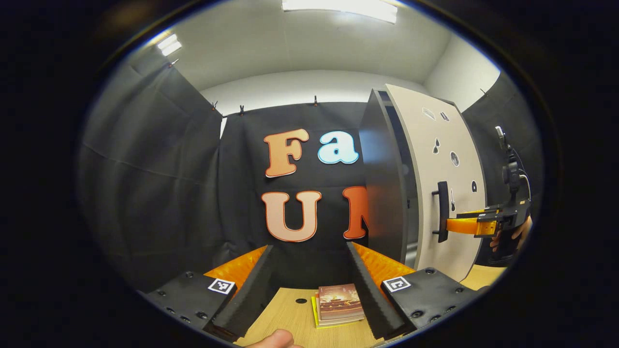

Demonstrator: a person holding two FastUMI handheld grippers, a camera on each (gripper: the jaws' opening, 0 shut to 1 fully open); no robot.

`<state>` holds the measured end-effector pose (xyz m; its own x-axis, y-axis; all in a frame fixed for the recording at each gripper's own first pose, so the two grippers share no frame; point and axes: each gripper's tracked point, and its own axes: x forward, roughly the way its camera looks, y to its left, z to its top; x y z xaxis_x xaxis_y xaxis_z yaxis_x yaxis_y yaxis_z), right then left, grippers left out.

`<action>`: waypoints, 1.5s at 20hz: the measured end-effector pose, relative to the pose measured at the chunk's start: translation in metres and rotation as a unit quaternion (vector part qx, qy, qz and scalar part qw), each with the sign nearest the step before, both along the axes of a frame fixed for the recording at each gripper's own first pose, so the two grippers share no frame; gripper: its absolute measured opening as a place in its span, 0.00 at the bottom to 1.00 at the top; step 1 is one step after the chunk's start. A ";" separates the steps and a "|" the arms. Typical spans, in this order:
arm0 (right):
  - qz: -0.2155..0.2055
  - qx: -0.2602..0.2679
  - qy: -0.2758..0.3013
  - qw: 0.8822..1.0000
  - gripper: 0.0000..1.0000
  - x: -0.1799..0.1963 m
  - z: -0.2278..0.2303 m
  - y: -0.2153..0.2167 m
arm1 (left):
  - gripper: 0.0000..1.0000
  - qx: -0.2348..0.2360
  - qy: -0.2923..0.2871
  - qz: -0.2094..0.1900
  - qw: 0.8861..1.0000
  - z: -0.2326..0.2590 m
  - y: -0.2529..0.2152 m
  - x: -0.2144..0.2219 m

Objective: Open the cabinet door with the right hand, grasp the bottle in the cabinet with the left hand and place it on the coaster, then close the cabinet door with the right hand.

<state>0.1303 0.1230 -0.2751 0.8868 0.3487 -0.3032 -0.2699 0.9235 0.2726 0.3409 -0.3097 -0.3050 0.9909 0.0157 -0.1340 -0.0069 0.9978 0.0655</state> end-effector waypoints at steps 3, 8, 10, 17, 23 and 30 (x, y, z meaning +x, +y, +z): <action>-0.003 0.004 0.000 1.000 0.76 0.002 -0.001 0.001 | 0.95 0.005 -0.004 -0.008 1.000 0.002 -0.002 0.003; 0.001 0.007 0.009 1.000 0.77 -0.003 0.001 -0.001 | 0.94 0.004 -0.018 -0.014 1.000 0.014 -0.011 0.007; 0.002 0.010 -0.002 1.000 0.77 -0.009 0.012 -0.010 | 0.94 0.011 -0.036 -0.019 0.999 0.021 -0.012 0.014; -0.041 -0.029 -0.073 0.996 0.77 -0.061 0.102 -0.085 | 0.96 0.008 -0.068 -0.040 0.997 0.044 -0.037 0.019; -0.090 -0.064 -0.091 0.990 0.77 -0.105 0.146 -0.147 | 0.96 0.006 -0.083 -0.058 0.995 0.057 -0.059 0.018; -0.115 -0.094 -0.083 0.985 0.84 -0.146 0.158 -0.210 | 0.96 0.014 -0.082 -0.062 0.995 0.062 -0.073 0.014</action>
<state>-0.0157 -0.0872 -0.1173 0.9788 0.0836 -0.1868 -0.0737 0.9955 0.0596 0.3546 -0.3830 -0.2433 0.9940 -0.1058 0.0285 0.1024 0.9896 0.1013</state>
